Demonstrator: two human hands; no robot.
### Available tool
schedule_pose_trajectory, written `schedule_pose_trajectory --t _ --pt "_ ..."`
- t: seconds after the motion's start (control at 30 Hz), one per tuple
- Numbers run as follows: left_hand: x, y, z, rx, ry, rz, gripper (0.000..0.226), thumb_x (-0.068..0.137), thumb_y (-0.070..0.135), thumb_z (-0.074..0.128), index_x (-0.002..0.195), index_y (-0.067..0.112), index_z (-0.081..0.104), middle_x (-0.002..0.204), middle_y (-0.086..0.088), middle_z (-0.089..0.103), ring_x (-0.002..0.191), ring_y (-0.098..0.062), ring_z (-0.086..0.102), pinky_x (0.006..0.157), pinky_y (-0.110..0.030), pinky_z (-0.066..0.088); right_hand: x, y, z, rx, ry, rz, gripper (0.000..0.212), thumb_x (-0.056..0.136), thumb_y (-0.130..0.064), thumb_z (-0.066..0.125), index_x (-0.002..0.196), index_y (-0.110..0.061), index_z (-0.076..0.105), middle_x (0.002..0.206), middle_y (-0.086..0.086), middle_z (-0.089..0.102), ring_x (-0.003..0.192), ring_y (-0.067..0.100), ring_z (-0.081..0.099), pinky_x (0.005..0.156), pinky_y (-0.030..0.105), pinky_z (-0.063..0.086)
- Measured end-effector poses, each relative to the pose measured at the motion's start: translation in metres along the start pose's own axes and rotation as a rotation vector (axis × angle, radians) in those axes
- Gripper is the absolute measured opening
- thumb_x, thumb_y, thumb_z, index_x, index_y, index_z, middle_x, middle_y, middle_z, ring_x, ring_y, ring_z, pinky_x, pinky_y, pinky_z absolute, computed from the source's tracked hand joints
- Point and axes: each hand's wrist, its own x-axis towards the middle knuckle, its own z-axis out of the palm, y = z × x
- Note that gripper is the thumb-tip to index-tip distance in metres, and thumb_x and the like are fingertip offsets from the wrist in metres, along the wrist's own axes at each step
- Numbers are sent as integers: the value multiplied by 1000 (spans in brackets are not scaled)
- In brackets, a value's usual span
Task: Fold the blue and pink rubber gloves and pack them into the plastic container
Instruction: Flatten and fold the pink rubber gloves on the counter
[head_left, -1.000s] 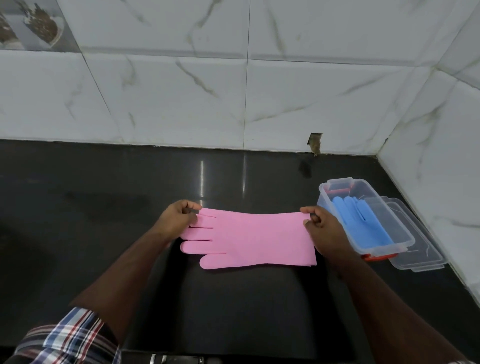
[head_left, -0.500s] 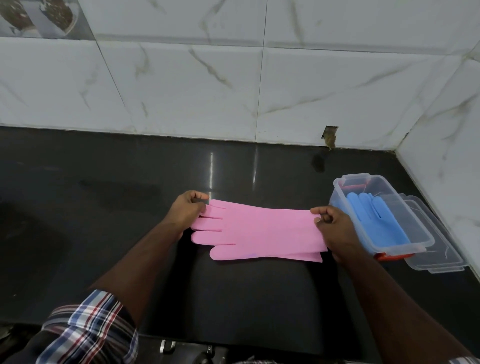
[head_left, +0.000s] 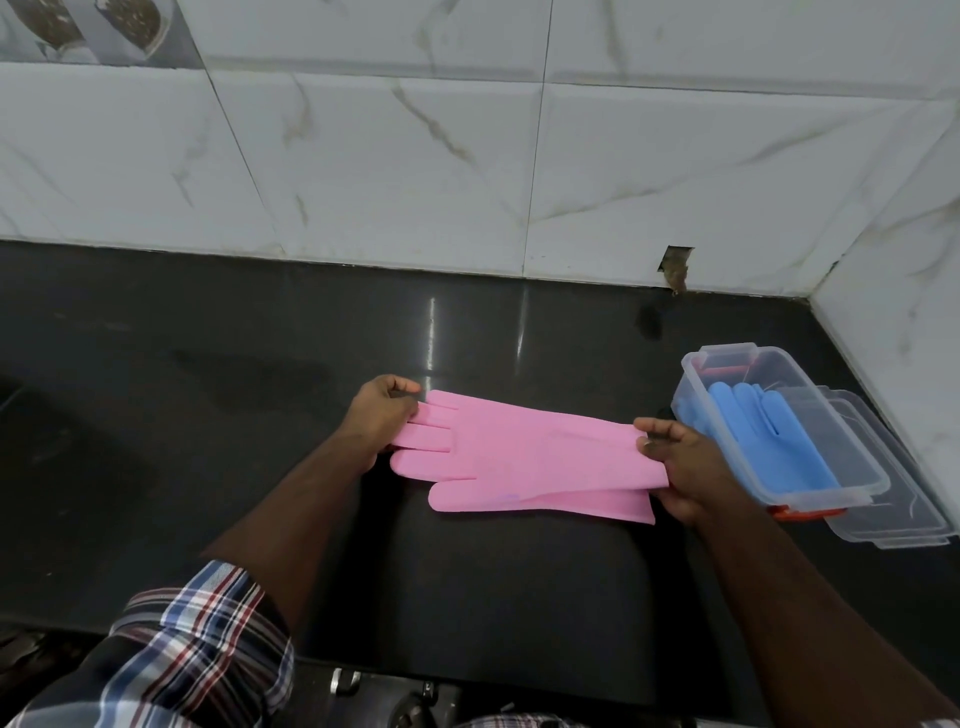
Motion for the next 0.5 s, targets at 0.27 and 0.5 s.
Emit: schedule_pose_trajectory --t 0.27,0.5 --pt "3 0 1 -15 32 -15 26 85 2 55 102 17 66 86 -6 64 74 -21 57 66 -37 46 0 -4 -1 40 -14 69 18 93 -4 61 103 -17 70 116 4 61 105 27 63 66 35 60" --pt "2 0 -7 193 16 89 20 83 8 59 95 22 68 93 0 69 91 -22 66 82 -37 54 -1 5 -4 -735 189 -325 18 89 -22 70 107 -27 66 110 -2 67 97 20 65 93 44 56"
